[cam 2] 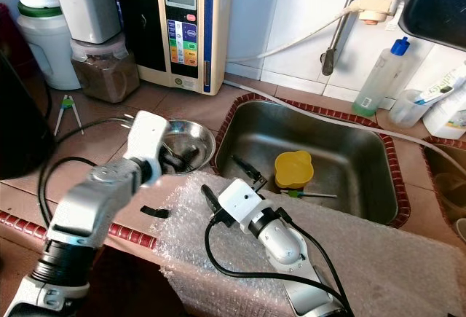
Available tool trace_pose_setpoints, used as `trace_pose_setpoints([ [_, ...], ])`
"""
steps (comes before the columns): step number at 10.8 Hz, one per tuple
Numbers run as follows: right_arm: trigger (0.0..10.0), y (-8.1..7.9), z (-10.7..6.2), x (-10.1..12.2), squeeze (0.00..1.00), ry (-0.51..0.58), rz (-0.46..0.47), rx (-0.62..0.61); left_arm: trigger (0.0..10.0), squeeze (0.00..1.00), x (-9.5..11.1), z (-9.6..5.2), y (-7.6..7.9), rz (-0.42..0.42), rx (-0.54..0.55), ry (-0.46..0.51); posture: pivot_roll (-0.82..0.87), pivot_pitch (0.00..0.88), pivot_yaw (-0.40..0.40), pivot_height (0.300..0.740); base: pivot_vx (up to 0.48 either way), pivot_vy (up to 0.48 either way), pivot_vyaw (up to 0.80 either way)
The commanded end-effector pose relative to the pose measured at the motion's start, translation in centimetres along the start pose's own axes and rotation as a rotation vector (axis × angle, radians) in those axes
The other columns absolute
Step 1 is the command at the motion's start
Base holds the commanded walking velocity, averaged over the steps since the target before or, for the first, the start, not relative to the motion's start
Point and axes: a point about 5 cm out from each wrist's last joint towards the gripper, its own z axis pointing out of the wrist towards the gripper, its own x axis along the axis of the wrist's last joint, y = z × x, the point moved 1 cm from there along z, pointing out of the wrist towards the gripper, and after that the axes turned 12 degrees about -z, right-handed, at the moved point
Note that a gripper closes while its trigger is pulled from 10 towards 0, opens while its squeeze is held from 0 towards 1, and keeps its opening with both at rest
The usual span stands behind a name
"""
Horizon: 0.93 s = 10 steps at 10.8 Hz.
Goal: Kitchen organization
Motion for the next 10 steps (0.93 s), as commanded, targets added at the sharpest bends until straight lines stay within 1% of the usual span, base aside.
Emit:
trace_pose_setpoints([
  [1, 10.0, 0.3, 0.0, -0.2, 1.0, -0.008, 0.0, -0.008, 10.0, 0.0, -1.0, 0.3, 0.2, 0.01, -0.007, -0.037, 0.17, 0.0, -0.045, 0.74, 0.0, 0.0, 0.0],
  [2, 10.0, 0.0, -0.2, -0.1, 0.93, 0.002, 0.025, 0.021, 10.0, 0.0, -1.6, 0.8, 0.1, 0.003, 0.001, -0.062, 0.16, 0.0, -0.048, 0.74, 0.0, 0.0, 0.0],
  [3, 10.0, -0.1, -0.3, 0.1, 0.58, 0.009, 0.025, 0.034, 10.0, 0.0, -1.9, 1.0, 0.1, -0.02, 0.01, -0.073, 0.16, 0.0, -0.048, 0.74, 0.0, 0.0, 0.0],
  [4, 10.0, 0.1, -0.4, 0.1, 0.41, 0.007, 0.024, 0.031, 8.2, 0.0, -2.1, 1.2, 0.1, -0.058, 0.008, -0.084, 0.16, 0.0, -0.049, 0.74, 0.0, 0.0, 0.0],
  [5, 10.0, 0.2, -0.4, 0.0, 0.39, 0.003, 0.023, 0.029, 3.8, 0.0, -2.3, 1.4, 0.0, -0.076, 0.011, -0.09, 0.16, 0.0, -0.049, 0.74, 0.0, 0.0, 0.0],
  [6, 10.0, 0.2, -0.4, 0.0, 0.38, 0.002, 0.024, 0.03, 1.9, 0.0, -2.4, 1.5, -0.1, -0.082, 0.016, -0.09, 0.16, 0.0, -0.049, 0.74, 0.0, 0.0, 0.0],
  [7, 10.0, 0.1, -0.4, 0.0, 0.36, 0.002, 0.026, 0.032, 0.0, 0.0, -2.5, 1.6, -0.5, -0.109, 0.029, -0.093, 0.16, 0.0, -0.049, 0.74, 0.0, 0.0, 0.0],
  [8, 10.0, 0.1, -0.4, 0.0, 0.35, 0.001, 0.025, 0.032, 0.0, 0.0, -2.5, 1.7, -1.0, -0.124, 0.049, -0.087, 0.15, 0.0, -0.047, 0.74, 0.0, 0.0, 0.0],
  [10, 10.0, 0.2, -0.4, 0.0, 0.33, 0.0, 0.022, 0.03, 0.0, 0.0, -2.6, 1.8, -1.5, -0.125, 0.07, -0.077, 0.15, 0.0, -0.047, 0.74, 0.0, 0.0, 0.0],
])
